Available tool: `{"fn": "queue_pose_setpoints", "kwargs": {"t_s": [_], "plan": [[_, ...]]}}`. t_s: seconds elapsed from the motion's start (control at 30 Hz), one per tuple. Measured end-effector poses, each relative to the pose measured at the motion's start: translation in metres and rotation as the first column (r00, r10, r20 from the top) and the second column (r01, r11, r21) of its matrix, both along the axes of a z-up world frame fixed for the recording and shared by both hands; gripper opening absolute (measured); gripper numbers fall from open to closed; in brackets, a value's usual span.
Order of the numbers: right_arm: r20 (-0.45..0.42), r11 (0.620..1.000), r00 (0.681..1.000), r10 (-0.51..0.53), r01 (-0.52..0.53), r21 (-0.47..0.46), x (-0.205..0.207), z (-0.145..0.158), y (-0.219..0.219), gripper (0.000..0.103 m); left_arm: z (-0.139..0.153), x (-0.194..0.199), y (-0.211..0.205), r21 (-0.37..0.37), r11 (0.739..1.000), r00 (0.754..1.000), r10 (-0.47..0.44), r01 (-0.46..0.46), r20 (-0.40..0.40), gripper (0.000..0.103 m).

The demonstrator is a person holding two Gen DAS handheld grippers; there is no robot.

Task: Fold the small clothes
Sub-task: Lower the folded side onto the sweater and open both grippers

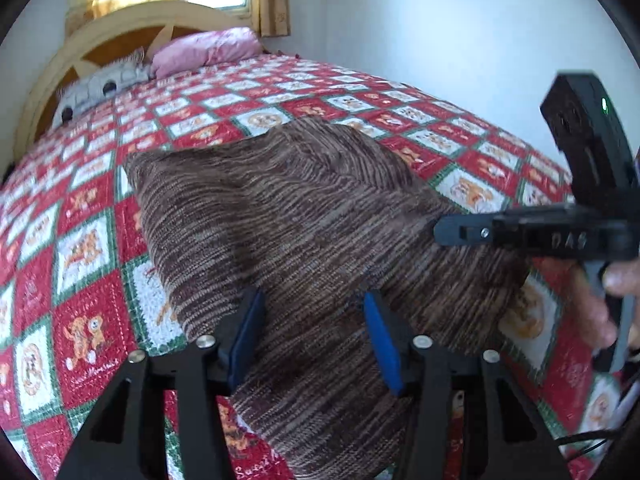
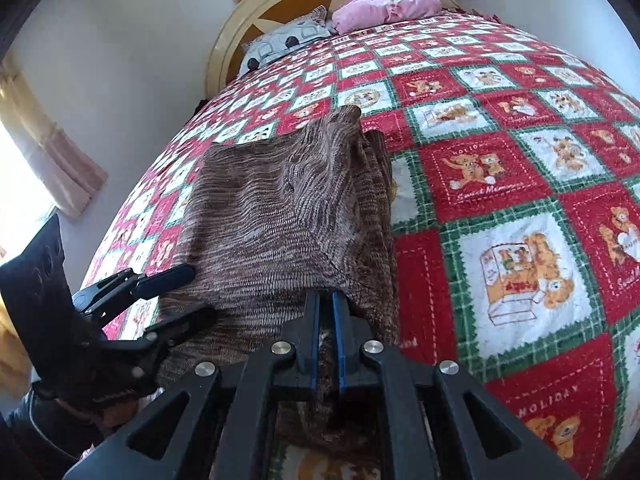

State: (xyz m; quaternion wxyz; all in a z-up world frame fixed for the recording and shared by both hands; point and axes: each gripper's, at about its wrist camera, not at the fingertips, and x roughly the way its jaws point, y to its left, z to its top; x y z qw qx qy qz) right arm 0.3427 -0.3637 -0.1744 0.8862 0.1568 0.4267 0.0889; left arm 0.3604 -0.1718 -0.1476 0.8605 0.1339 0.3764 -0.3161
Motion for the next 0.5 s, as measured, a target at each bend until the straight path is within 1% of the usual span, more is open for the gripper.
{"fn": "queue_pose_setpoints", "kwargs": {"t_s": [0.03, 0.07, 0.1, 0.17, 0.2, 0.27, 0.3, 0.33, 0.37, 0.4, 0.43, 0.47, 0.5], "plan": [[-0.001, 1.000, 1.000, 0.005, -0.005, -0.021, 0.000, 0.002, 0.002, 0.006, 0.001, -0.002, 0.001, 0.004, 1.000, 1.000, -0.003, 0.003, 0.007, 0.065], [0.001, 0.999, 1.000, 0.012, -0.012, -0.044, -0.001, 0.006, 0.005, 0.006, 0.003, -0.004, 0.002, 0.003, 1.000, 1.000, -0.004, 0.004, 0.008, 0.067], [0.006, 0.998, 1.000, 0.021, -0.020, -0.062, 0.000, 0.010, 0.007, 0.006, 0.006, -0.006, 0.005, -0.006, 1.000, 1.000, 0.003, -0.003, 0.005, 0.070], [0.034, 0.995, 0.999, 0.041, -0.038, -0.091, 0.004, 0.023, 0.011, 0.007, 0.013, -0.011, 0.012, -0.035, 0.999, 1.000, 0.020, -0.020, 0.008, 0.073], [0.050, 0.994, 0.997, 0.056, -0.051, -0.098, 0.008, 0.029, 0.012, 0.008, 0.014, -0.011, 0.015, -0.045, 0.999, 1.000, 0.027, -0.027, 0.008, 0.076], [0.073, 0.992, 0.994, 0.085, -0.078, -0.103, 0.026, 0.038, 0.014, 0.027, 0.015, -0.013, 0.022, -0.066, 0.997, 0.999, 0.048, -0.048, 0.007, 0.081], [0.085, 0.992, 0.991, 0.103, -0.095, -0.088, 0.037, 0.042, 0.015, 0.048, 0.013, -0.012, 0.024, -0.071, 0.996, 0.998, 0.060, -0.059, 0.000, 0.083], [0.094, 0.992, 0.989, 0.111, -0.104, -0.077, 0.044, 0.045, 0.016, 0.056, 0.010, -0.010, 0.026, -0.069, 0.995, 0.998, 0.069, -0.069, -0.009, 0.085], [0.096, 0.992, 0.988, 0.118, -0.112, -0.064, 0.057, 0.046, 0.017, 0.056, 0.006, -0.007, 0.026, -0.054, 0.995, 0.996, 0.084, -0.085, -0.019, 0.086], [0.083, 0.992, 0.989, 0.120, -0.116, -0.051, 0.067, 0.045, 0.017, 0.056, 0.000, -0.004, 0.026, -0.024, 0.994, 0.994, 0.104, -0.105, -0.030, 0.088], [0.061, 0.993, 0.992, 0.114, -0.112, -0.036, 0.080, 0.041, 0.016, 0.056, -0.004, 0.000, 0.025, -0.012, 0.993, 0.992, 0.116, -0.117, -0.048, 0.088], [0.039, 0.995, 0.994, 0.099, -0.098, -0.023, 0.093, 0.035, 0.013, 0.056, -0.008, 0.005, 0.027, -0.017, 0.991, 0.988, 0.130, -0.131, -0.082, 0.088], [-0.005, 0.995, 0.995, 0.096, -0.096, -0.011, 0.107, 0.025, 0.010, 0.056, -0.010, 0.007, 0.030, -0.027, 0.990, 0.986, 0.134, -0.138, -0.102, 0.088]]}}
